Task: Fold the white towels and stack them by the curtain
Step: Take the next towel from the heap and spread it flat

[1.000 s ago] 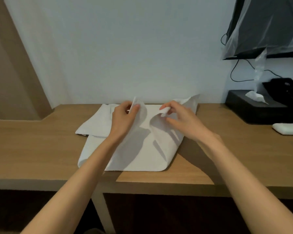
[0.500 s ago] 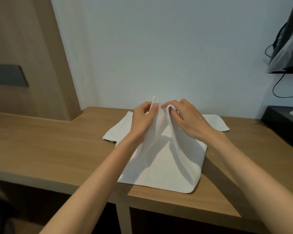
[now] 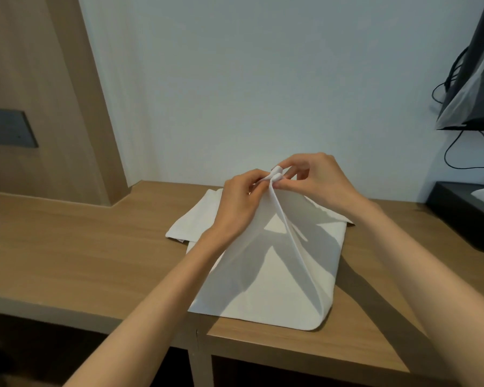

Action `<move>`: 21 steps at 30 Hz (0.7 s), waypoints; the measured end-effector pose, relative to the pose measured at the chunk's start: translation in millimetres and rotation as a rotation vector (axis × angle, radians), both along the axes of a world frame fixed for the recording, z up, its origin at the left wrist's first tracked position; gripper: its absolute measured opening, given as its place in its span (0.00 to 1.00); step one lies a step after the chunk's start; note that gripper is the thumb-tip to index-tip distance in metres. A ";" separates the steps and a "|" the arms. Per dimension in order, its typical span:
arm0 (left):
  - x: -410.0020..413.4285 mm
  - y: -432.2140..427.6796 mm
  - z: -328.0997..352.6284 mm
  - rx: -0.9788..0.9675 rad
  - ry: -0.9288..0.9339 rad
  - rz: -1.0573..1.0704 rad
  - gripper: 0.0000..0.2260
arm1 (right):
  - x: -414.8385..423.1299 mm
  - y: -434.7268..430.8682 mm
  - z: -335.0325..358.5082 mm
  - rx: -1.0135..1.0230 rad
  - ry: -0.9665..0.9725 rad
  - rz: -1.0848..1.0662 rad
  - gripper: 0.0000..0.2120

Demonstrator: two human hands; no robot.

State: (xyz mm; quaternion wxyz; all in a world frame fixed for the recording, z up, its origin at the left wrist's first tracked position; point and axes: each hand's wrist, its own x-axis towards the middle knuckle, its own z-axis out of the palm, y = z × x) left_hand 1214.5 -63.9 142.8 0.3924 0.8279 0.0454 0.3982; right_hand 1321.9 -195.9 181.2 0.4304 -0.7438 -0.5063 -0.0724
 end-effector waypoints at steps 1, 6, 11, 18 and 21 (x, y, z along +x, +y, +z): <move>-1.4 1.4 -0.7 0.036 0.010 0.019 0.08 | -0.3 -0.2 -0.8 -0.010 -0.028 -0.019 0.09; -6.3 5.4 -1.4 0.195 0.096 0.107 0.08 | -5.2 -1.6 -4.1 -0.059 -0.185 -0.099 0.09; -9.4 5.4 -6.7 0.189 0.225 0.148 0.10 | -12.4 -2.0 -4.0 -0.175 -0.448 -0.207 0.13; -39.8 25.8 -20.2 0.143 0.403 0.270 0.06 | -14.5 -5.2 21.9 -0.049 -0.581 -0.561 0.12; -58.9 41.7 -9.1 0.126 0.399 0.371 0.08 | -22.2 -4.2 40.4 0.080 -0.551 -0.633 0.13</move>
